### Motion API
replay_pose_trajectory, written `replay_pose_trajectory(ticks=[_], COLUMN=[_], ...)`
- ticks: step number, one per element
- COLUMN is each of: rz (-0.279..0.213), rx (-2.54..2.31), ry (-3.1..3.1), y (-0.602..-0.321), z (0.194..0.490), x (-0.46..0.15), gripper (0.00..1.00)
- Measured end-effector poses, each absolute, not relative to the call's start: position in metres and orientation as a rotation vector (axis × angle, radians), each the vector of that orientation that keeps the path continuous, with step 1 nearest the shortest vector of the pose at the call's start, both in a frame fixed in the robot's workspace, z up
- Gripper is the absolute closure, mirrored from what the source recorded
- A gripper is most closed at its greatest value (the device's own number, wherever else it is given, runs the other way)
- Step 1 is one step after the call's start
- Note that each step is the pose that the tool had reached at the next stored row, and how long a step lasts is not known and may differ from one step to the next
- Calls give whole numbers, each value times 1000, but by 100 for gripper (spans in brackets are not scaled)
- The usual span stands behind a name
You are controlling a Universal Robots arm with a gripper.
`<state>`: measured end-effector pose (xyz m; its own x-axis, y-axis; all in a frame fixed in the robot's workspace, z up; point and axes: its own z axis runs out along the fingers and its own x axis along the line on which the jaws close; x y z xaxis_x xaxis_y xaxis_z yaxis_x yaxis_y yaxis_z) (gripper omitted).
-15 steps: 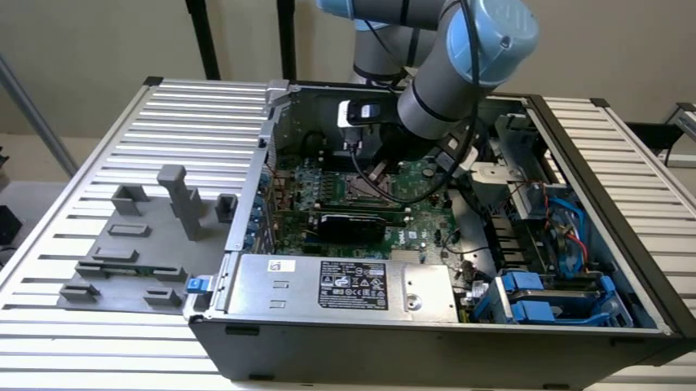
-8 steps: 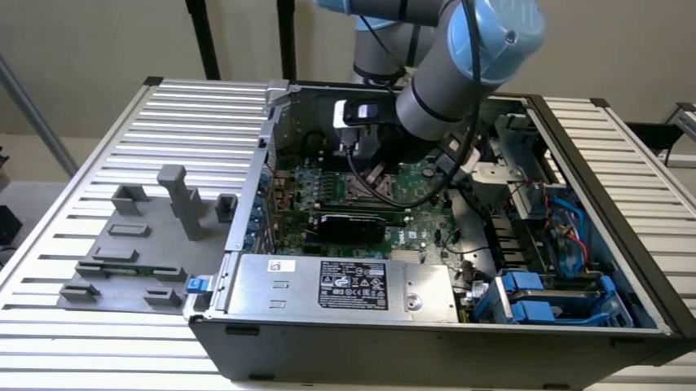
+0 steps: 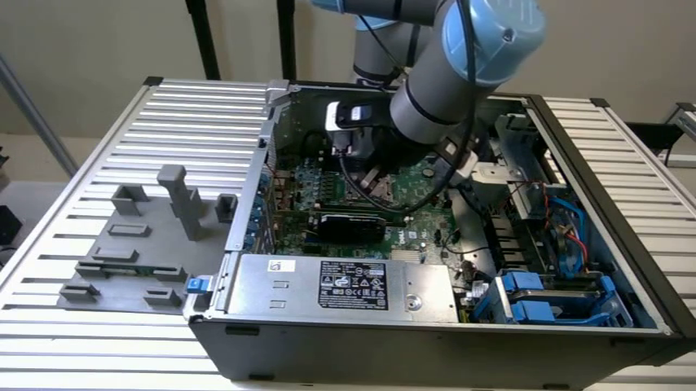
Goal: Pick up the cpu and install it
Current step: 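Install the second cpu locking lever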
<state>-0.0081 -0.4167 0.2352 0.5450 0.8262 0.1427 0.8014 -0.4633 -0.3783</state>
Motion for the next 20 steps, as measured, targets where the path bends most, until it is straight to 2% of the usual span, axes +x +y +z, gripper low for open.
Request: replay_pose_trajectory(ticks=[10,20], rz=[90,90], rx=[-2390,-2390], ry=[-1330,-1332], y=[-422,-416], z=[234,218], x=[-30,-40], gripper=[89,89])
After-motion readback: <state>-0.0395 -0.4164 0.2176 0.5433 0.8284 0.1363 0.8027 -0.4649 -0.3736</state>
